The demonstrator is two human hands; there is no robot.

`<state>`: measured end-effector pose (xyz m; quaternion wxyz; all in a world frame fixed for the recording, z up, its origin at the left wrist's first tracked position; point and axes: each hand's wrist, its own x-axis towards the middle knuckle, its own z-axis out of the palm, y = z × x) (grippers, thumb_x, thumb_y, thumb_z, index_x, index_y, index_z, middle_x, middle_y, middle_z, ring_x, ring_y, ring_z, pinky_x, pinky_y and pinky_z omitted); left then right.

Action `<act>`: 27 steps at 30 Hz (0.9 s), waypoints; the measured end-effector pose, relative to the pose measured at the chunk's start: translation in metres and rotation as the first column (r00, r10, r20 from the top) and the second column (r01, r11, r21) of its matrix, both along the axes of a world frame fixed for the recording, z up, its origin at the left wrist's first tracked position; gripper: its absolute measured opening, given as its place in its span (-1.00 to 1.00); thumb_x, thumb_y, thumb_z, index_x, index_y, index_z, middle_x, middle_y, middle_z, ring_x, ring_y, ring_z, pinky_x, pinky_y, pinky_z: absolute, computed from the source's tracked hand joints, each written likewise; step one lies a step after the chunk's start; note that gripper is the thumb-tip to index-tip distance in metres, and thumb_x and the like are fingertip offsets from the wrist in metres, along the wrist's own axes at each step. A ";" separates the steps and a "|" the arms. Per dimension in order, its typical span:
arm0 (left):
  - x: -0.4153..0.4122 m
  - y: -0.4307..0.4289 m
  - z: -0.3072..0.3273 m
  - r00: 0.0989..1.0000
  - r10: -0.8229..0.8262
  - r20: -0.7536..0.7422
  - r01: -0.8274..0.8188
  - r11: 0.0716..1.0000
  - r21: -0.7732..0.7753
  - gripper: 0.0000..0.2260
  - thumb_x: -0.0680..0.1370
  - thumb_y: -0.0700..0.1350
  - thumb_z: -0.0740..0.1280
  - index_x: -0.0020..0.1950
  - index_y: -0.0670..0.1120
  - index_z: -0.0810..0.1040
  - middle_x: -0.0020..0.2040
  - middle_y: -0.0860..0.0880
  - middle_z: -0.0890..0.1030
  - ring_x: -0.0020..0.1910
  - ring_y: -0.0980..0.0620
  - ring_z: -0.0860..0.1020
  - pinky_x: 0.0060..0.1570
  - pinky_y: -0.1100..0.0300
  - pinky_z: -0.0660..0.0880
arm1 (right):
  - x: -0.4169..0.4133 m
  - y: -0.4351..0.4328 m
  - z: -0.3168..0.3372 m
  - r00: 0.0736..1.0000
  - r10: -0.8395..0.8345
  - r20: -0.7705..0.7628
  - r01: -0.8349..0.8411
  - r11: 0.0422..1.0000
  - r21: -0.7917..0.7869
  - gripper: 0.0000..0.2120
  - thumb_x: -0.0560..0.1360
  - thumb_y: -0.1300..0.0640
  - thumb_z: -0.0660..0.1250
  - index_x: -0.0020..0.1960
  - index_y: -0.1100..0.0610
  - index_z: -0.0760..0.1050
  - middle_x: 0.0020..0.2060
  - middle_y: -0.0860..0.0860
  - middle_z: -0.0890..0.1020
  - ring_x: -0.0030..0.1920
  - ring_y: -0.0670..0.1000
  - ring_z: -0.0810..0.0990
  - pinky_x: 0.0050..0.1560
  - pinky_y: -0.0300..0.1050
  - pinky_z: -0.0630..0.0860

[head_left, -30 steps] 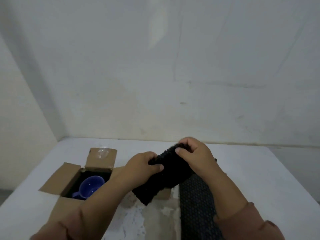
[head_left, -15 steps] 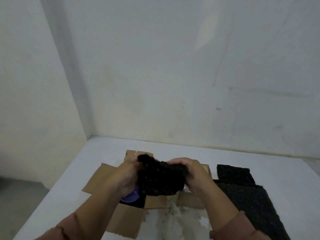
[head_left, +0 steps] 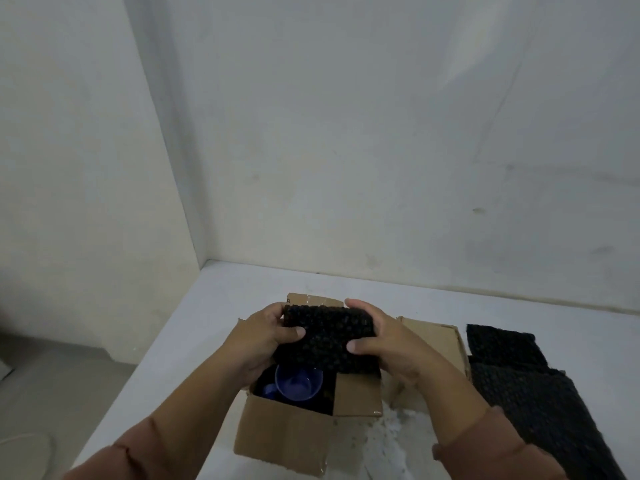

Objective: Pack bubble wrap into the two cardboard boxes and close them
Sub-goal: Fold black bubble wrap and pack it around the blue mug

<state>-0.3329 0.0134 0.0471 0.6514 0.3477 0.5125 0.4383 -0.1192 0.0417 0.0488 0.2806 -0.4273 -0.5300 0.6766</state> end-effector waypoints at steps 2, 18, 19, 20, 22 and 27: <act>-0.005 -0.002 -0.003 1.000 -0.027 -0.015 0.027 0.999 0.016 -0.79 0.50 -0.47 0.23 -0.05 -0.21 0.54 -0.12 -0.19 0.64 -0.11 -0.11 0.62 -0.19 0.16 0.61 | -0.005 0.000 -0.007 0.996 -0.041 0.083 0.033 0.995 0.097 -0.55 0.40 0.47 0.34 0.03 -0.05 0.60 0.01 -0.01 0.64 0.06 0.03 0.61 0.07 -0.12 0.56; -0.035 -0.006 -0.030 0.256 -0.311 -0.915 0.598 0.795 -0.103 -0.68 0.47 -0.21 0.37 0.17 0.05 0.45 0.00 0.14 0.46 0.02 0.08 0.46 0.01 0.21 0.47 | -0.042 -0.023 -0.026 0.562 0.110 0.820 -0.494 0.839 0.227 -0.66 0.48 0.25 0.26 0.16 -0.09 0.44 0.13 -0.03 0.51 0.09 0.01 0.49 0.01 -0.11 0.48; -0.036 -0.006 -0.030 0.201 -0.312 -0.929 0.617 0.777 -0.127 -0.70 0.48 -0.19 0.36 0.17 0.04 0.47 0.02 0.11 0.46 0.03 0.07 0.45 -0.02 0.23 0.45 | -0.044 -0.025 -0.029 0.542 0.114 0.833 -0.516 0.827 0.223 -0.61 0.48 0.27 0.23 0.20 -0.11 0.40 0.16 -0.02 0.50 0.11 0.03 0.49 0.01 -0.09 0.49; -0.038 -0.005 -0.031 0.168 -0.320 -0.932 0.634 0.759 -0.146 -0.73 0.48 -0.18 0.36 0.16 0.03 0.49 0.04 0.09 0.47 0.02 0.07 0.45 -0.06 0.27 0.43 | -0.045 -0.026 -0.031 0.511 0.115 0.852 -0.545 0.809 0.218 -0.59 0.48 0.27 0.22 0.22 -0.12 0.40 0.18 -0.01 0.50 0.12 0.05 0.50 0.04 -0.06 0.51; -0.040 -0.004 -0.034 0.131 -0.359 -0.924 0.675 0.715 -0.182 -0.77 0.50 -0.17 0.34 0.14 0.02 0.53 0.07 0.08 0.50 0.01 0.11 0.42 -0.13 0.37 0.36 | -0.046 -0.025 -0.033 0.434 0.118 0.893 -0.608 0.770 0.194 -0.65 0.48 0.26 0.22 0.16 -0.10 0.47 0.17 0.00 0.54 0.11 0.06 0.51 0.08 0.00 0.52; -0.037 0.000 -0.040 0.026 -0.422 -0.906 0.730 0.627 -0.271 -0.78 0.56 -0.17 0.26 0.17 0.04 0.55 0.27 0.02 0.49 0.39 0.01 0.30 0.13 0.27 0.25 | -0.055 -0.019 -0.031 0.366 0.161 0.917 -0.653 0.746 0.130 -0.72 0.47 0.25 0.25 0.06 -0.03 0.60 0.13 -0.02 0.59 0.11 0.02 0.53 0.13 -0.07 0.50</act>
